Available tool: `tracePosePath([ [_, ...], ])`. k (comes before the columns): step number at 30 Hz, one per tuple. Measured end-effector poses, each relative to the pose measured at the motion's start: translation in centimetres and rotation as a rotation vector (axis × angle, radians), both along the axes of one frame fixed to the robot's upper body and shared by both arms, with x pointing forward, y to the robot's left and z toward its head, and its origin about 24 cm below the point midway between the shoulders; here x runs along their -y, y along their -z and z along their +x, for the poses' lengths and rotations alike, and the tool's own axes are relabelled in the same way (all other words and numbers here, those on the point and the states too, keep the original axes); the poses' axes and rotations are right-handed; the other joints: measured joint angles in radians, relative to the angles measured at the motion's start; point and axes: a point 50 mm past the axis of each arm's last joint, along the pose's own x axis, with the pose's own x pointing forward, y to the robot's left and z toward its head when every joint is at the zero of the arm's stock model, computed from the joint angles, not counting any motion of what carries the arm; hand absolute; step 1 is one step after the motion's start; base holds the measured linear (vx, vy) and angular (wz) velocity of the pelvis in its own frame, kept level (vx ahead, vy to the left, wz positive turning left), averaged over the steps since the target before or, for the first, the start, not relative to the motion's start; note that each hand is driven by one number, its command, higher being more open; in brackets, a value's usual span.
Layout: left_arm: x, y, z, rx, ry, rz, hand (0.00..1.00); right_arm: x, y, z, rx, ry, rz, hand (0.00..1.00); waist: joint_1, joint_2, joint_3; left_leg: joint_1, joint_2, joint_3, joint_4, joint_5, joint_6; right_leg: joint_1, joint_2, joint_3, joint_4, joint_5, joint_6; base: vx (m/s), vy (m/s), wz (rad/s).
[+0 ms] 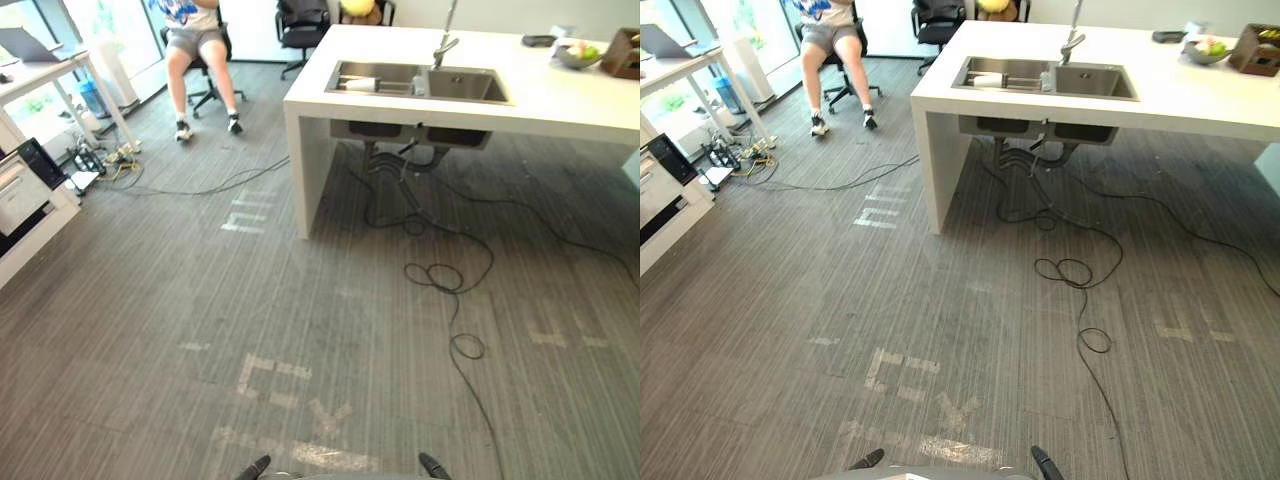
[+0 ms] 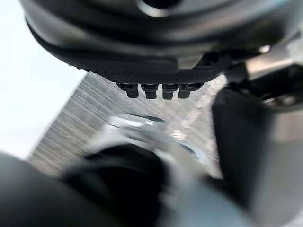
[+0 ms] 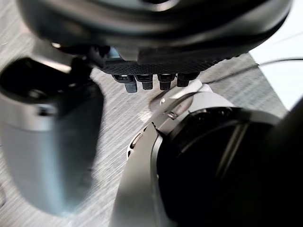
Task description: Walk over to the sink, pick up the cup, carry it to the dishwasher, place the cup inside the dishwasher, then close the dishwasher door
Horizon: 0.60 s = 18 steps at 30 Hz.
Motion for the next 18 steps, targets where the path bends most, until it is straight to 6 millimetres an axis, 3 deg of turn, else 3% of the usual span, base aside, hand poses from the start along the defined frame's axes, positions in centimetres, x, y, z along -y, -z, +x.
tracePosePath([
  [4, 0.7, -0.4, 2.4, 0.071, -0.007, -0.085, 1.00, 0.2, -0.1, 2.3, 0.079, -0.054, -0.036, 1.00, -0.023, 0.000, 0.007, 0.039, -0.005, 0.014, -0.037, 0.004, -0.009, 0.036, 0.002, 0.000, -0.039, 0.011, 0.014, 0.05, 0.003, -0.06],
  [10, 0.7, -0.8, 4.0, 0.114, 0.056, -0.072, 1.00, 0.4, -0.4, 4.9, 0.174, -0.085, -0.086, 1.00, -0.023, -0.001, 0.030, 0.044, -0.006, 0.023, -0.054, 0.007, -0.022, 0.036, 0.003, -0.002, -0.050, 0.017, 0.033, 0.01, 0.000, -0.02],
  [12, 1.1, -1.1, 4.8, 0.172, 0.072, -0.062, 1.00, 0.3, -0.8, 6.4, 0.244, -0.123, -0.119, 1.00, -0.023, 0.002, 0.033, 0.046, -0.007, 0.027, -0.060, 0.008, -0.024, 0.035, 0.002, -0.005, -0.053, 0.019, 0.046, 0.00, -0.001, -0.02],
  [14, 1.6, -1.8, 6.7, 0.282, 0.041, -0.071, 1.00, -0.1, -1.4, 9.2, 0.337, -0.139, -0.135, 1.00, -0.024, 0.003, 0.034, 0.048, -0.007, 0.031, -0.064, 0.012, -0.030, 0.035, 0.001, -0.006, -0.053, 0.021, 0.066, -0.01, 0.000, -0.02],
  [18, 3.8, -3.1, 10.5, 0.424, 0.080, -0.036, 1.00, -1.4, -2.7, 13.5, 0.471, -0.163, -0.128, 1.00, -0.021, 0.004, 0.034, 0.054, -0.009, 0.029, -0.071, 0.018, -0.039, 0.039, -0.001, -0.015, -0.052, 0.024, 0.070, -0.04, -0.002, 0.03],
])
